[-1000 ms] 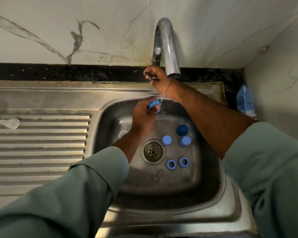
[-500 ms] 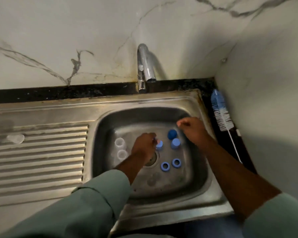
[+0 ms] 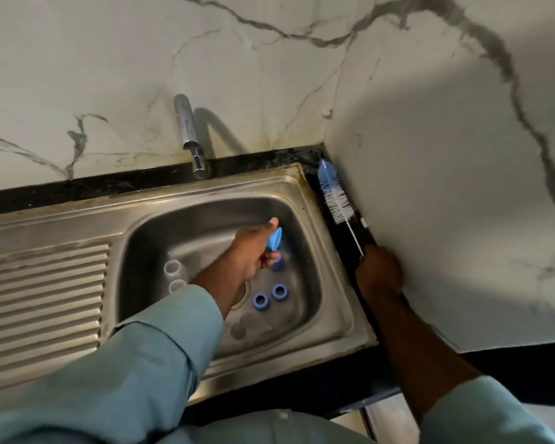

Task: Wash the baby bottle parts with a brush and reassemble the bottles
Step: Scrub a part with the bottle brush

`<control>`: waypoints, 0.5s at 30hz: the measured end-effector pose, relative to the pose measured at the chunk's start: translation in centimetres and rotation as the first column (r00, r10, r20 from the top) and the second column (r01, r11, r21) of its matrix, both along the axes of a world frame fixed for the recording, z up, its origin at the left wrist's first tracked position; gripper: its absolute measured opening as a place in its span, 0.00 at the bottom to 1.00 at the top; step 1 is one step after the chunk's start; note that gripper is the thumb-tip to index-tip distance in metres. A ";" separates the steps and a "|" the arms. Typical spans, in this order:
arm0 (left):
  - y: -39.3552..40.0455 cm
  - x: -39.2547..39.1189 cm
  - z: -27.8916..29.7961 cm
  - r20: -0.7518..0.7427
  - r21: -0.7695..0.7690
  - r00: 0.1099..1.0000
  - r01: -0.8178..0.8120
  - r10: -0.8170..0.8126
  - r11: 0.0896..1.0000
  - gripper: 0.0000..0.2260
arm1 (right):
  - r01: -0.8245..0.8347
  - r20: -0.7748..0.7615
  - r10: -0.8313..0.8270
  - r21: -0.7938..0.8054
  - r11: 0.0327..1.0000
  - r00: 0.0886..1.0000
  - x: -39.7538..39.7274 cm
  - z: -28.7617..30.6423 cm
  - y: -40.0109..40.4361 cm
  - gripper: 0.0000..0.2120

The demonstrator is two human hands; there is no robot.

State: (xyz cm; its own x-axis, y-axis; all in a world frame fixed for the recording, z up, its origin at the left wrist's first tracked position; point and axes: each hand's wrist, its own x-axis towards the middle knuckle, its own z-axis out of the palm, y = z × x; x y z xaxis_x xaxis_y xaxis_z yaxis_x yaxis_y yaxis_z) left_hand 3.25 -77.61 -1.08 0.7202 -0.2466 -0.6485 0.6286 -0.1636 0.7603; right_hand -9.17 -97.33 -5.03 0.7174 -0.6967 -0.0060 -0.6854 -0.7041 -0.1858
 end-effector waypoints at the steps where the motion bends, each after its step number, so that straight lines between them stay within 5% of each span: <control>1: 0.1 0.2 0.0 -0.011 -0.033 0.999 -0.042 0.042 0.999 0.12 | 0.009 0.023 -0.009 0.011 1.000 1.000 -0.1 0.1 0.0 0.07; 6: 1.9 2.0 0.5 -0.084 -0.181 0.949 -0.315 0.305 0.932 0.10 | -0.021 0.238 0.008 0.054 0.998 0.971 -0.3 0.7 1.4 0.05; 11: 5.8 4.9 1.9 -0.036 -0.147 0.885 -0.463 0.464 0.874 0.12 | -0.297 0.395 0.257 0.043 0.954 0.882 0.5 2.3 4.6 0.18; 15: 11.1 7.3 3.2 0.023 -0.212 0.816 -0.561 0.578 0.800 0.14 | -0.492 0.423 0.484 -0.100 0.865 0.766 1.3 4.2 6.8 0.11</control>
